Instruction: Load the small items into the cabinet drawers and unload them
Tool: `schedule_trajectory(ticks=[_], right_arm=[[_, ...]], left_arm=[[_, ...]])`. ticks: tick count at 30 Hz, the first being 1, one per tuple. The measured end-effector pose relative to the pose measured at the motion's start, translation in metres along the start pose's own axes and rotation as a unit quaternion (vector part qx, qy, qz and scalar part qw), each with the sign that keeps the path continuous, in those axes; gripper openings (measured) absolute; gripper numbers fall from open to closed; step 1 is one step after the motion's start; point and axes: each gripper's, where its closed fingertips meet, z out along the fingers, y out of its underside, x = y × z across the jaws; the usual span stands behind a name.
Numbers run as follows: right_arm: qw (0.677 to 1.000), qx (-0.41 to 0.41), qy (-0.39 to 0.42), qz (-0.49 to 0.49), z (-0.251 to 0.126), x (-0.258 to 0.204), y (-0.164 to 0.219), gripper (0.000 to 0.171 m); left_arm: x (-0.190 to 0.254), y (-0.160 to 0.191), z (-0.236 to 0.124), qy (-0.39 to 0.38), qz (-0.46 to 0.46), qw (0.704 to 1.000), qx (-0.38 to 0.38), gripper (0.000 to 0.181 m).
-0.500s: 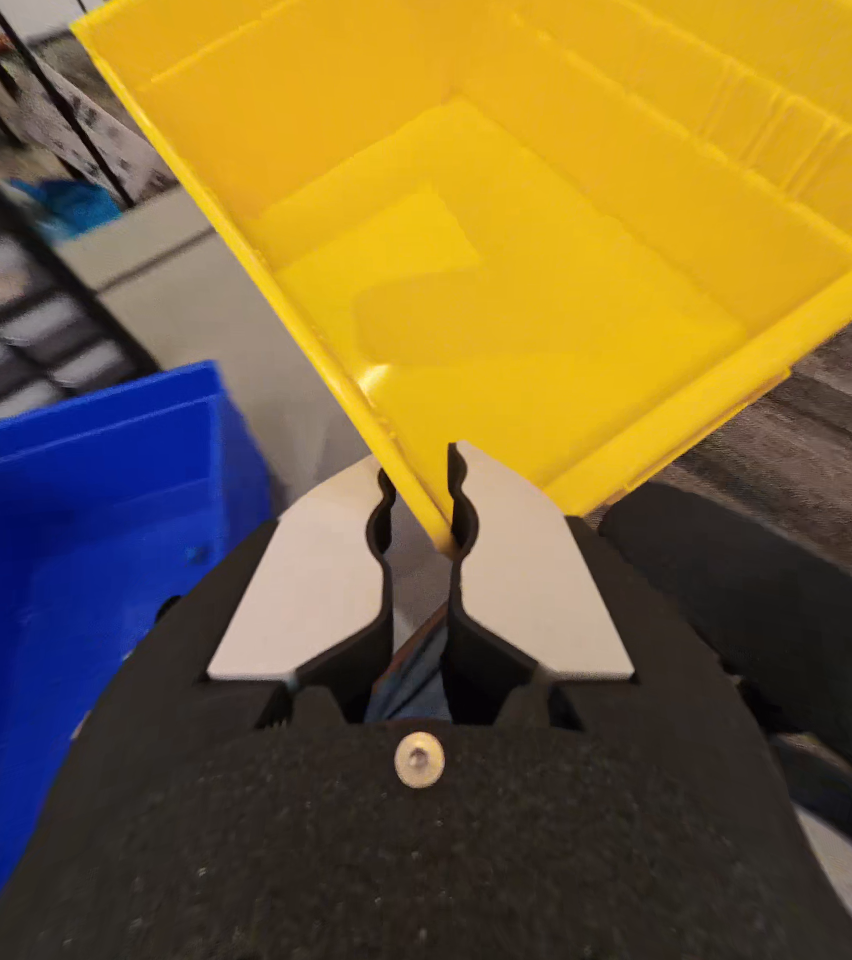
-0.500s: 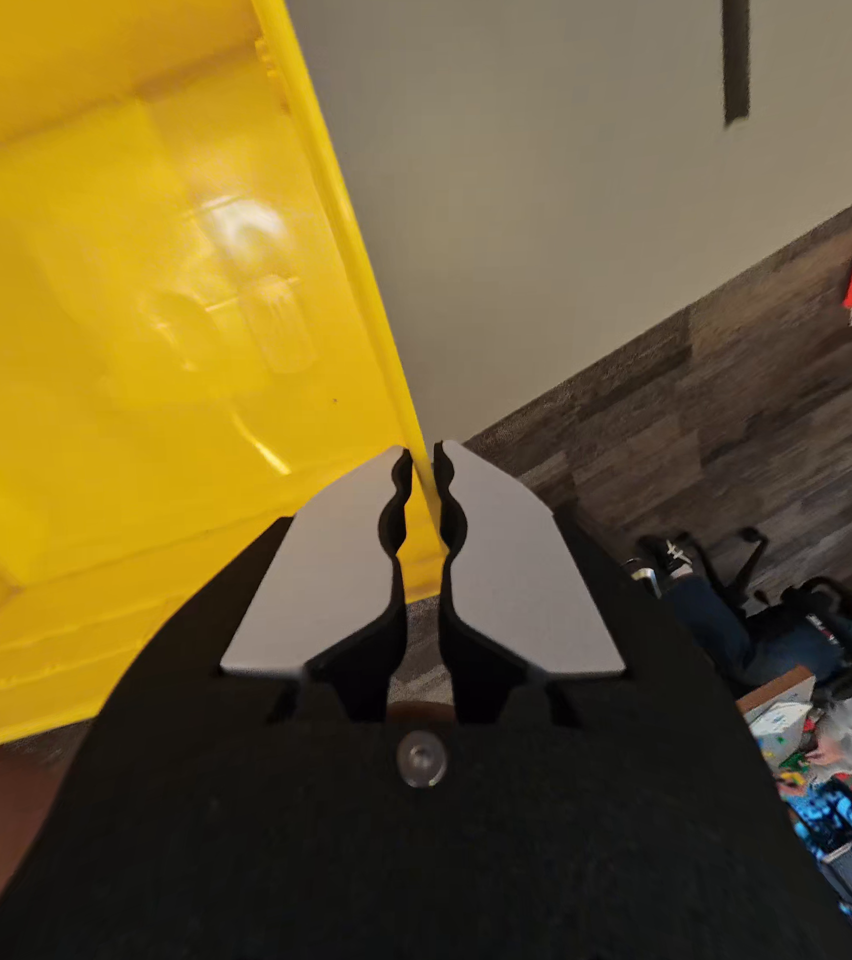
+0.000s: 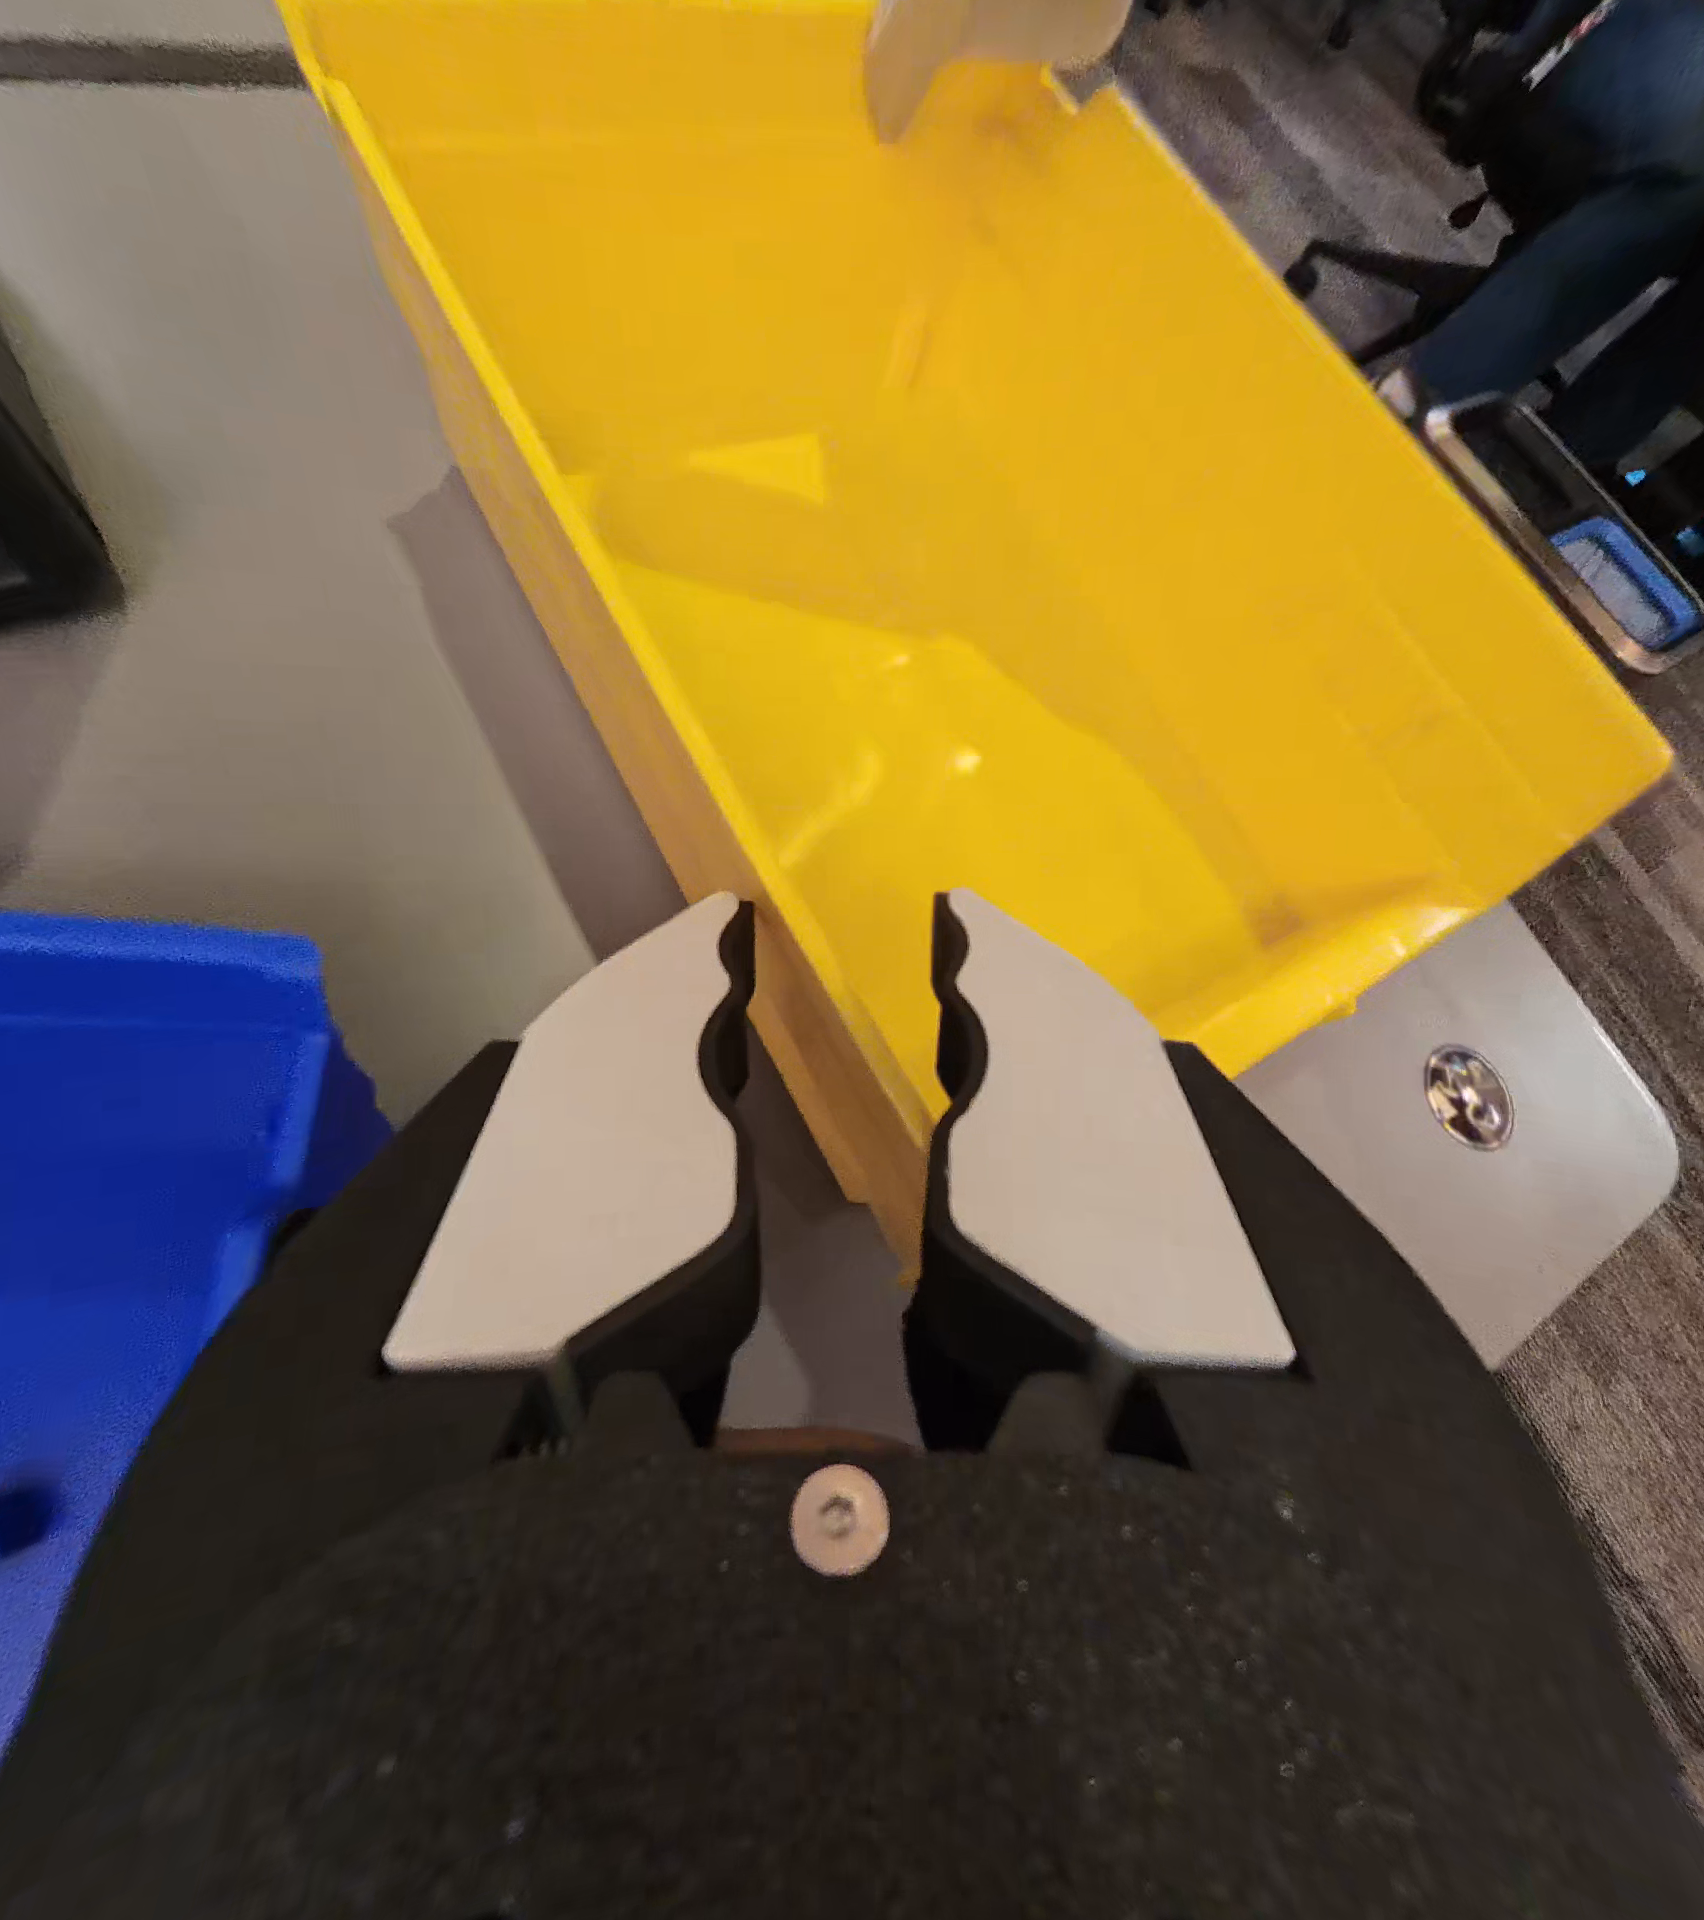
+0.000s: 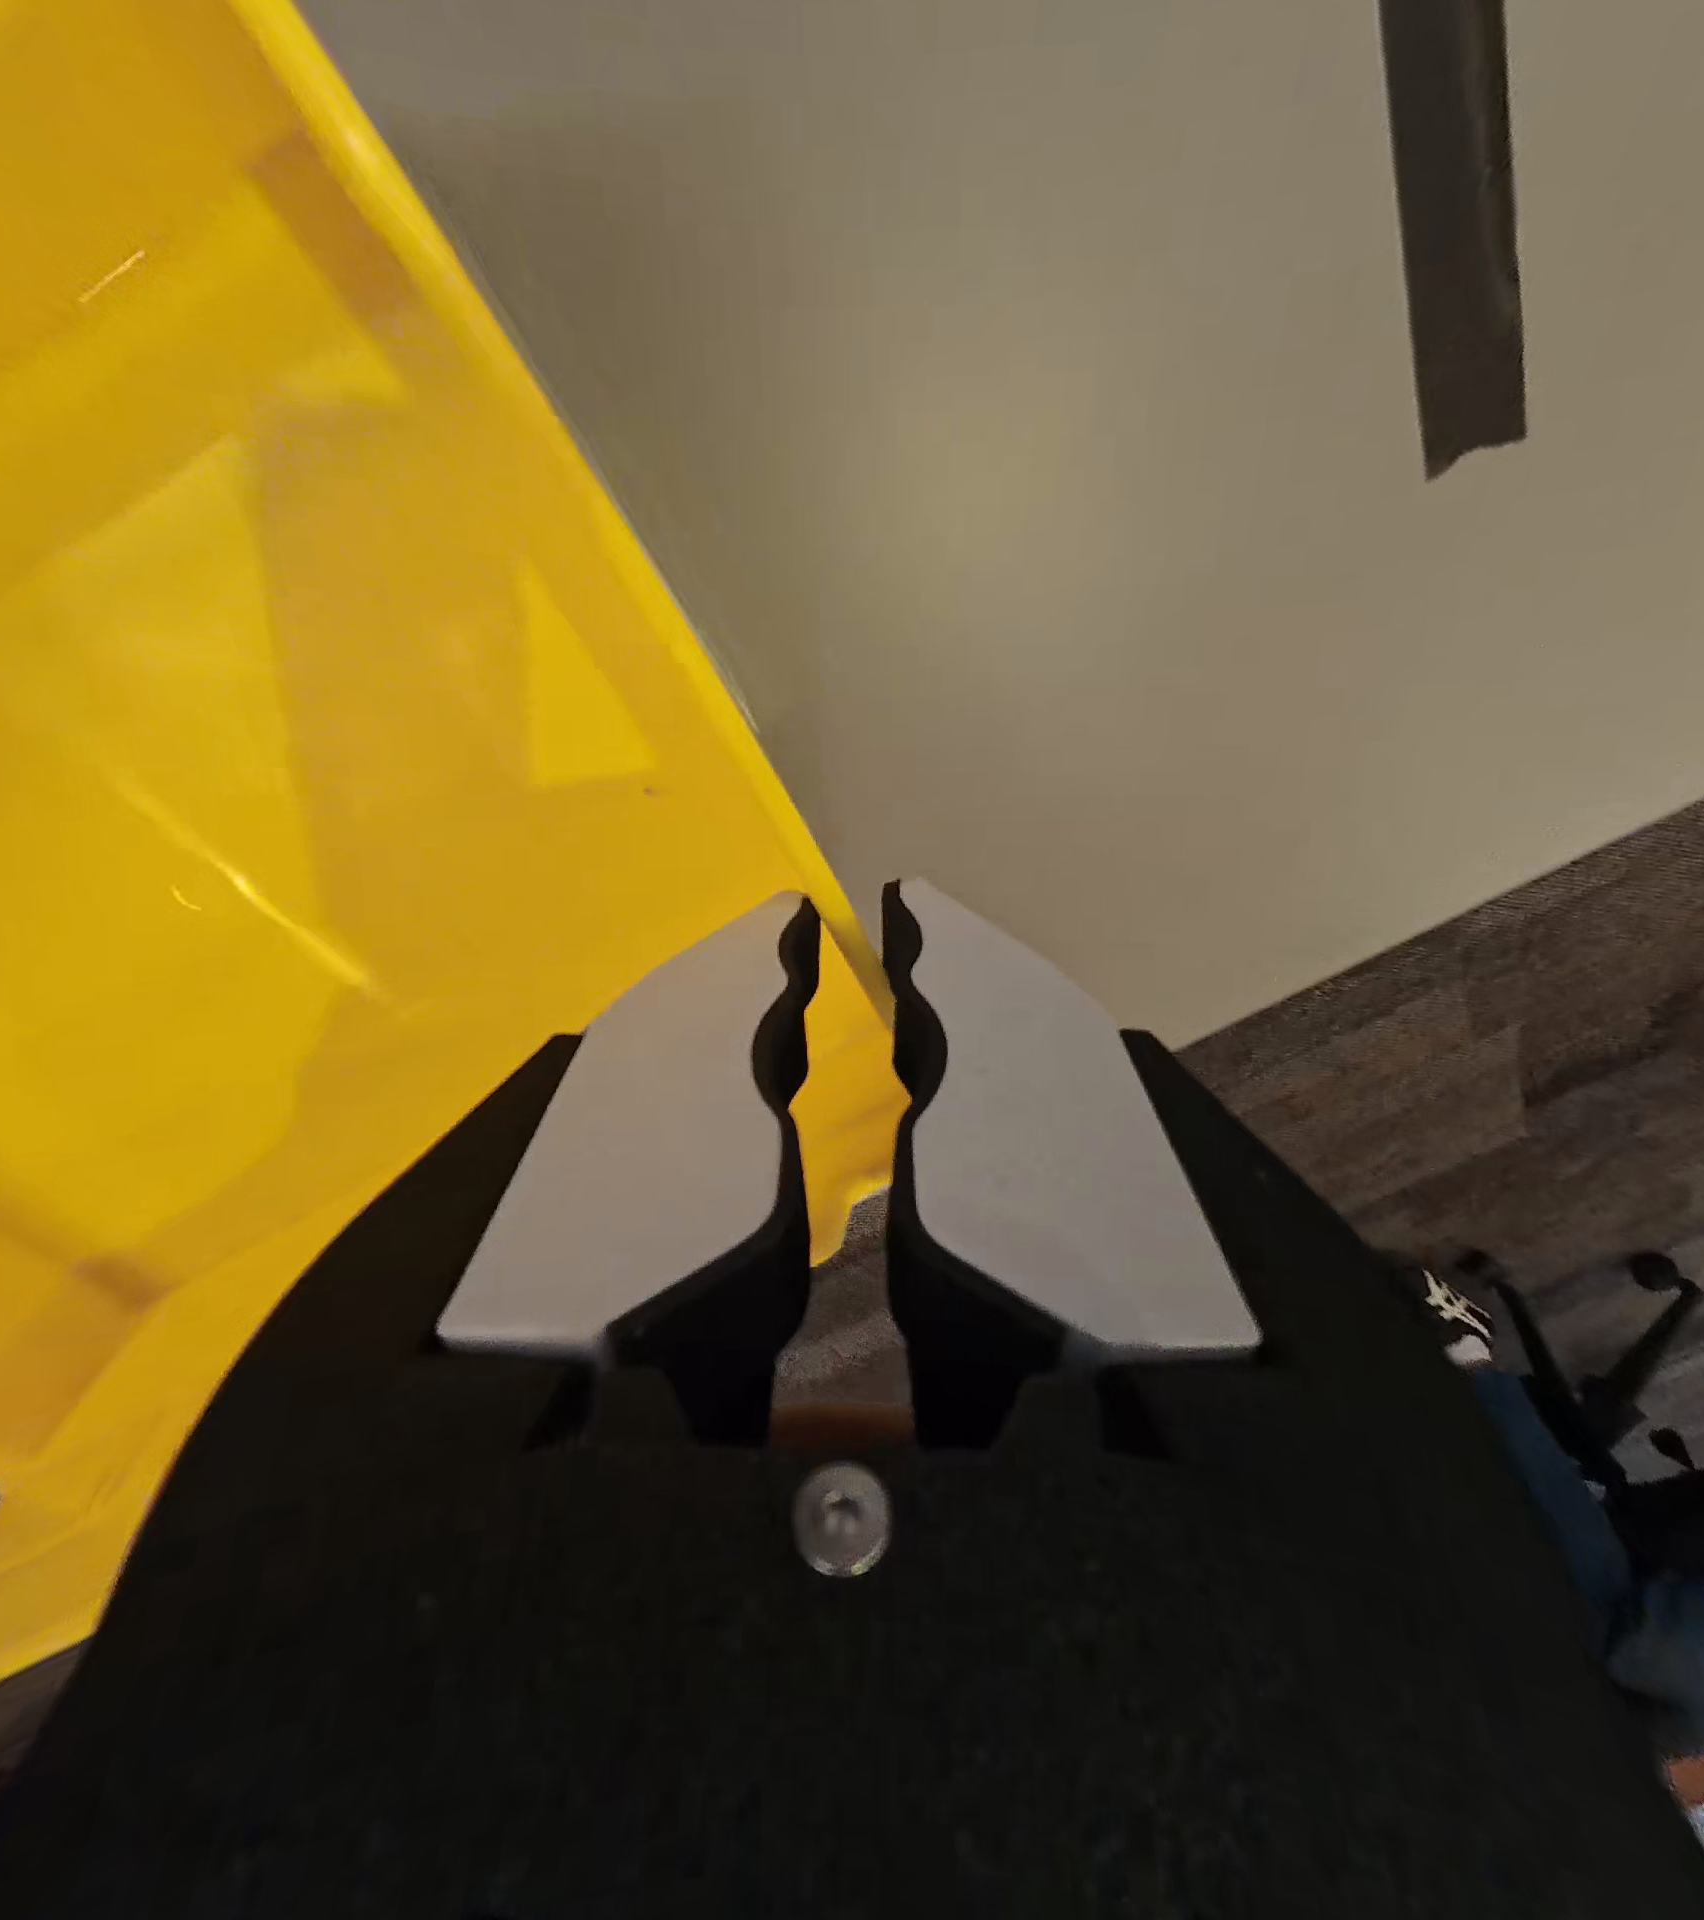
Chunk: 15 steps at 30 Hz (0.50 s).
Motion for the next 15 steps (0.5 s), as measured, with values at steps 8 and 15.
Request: schedule_trajectory(ticks=[8, 15], right_arm=[[1.000, -0.002, 0.029, -0.002, 0.005, 0.043, -0.011, 0.013], [0.974, 0.136, 0.157, 0.089, -0.074, 0.048, -0.036, 0.043]], left_arm=[[0.044, 0.011, -0.064, 0.070, 0.048, 0.995, 0.049, 0.052], [0.007, 0.024, -0.208, 0.166, 0.102, 0.979, 0.063, 0.083]])
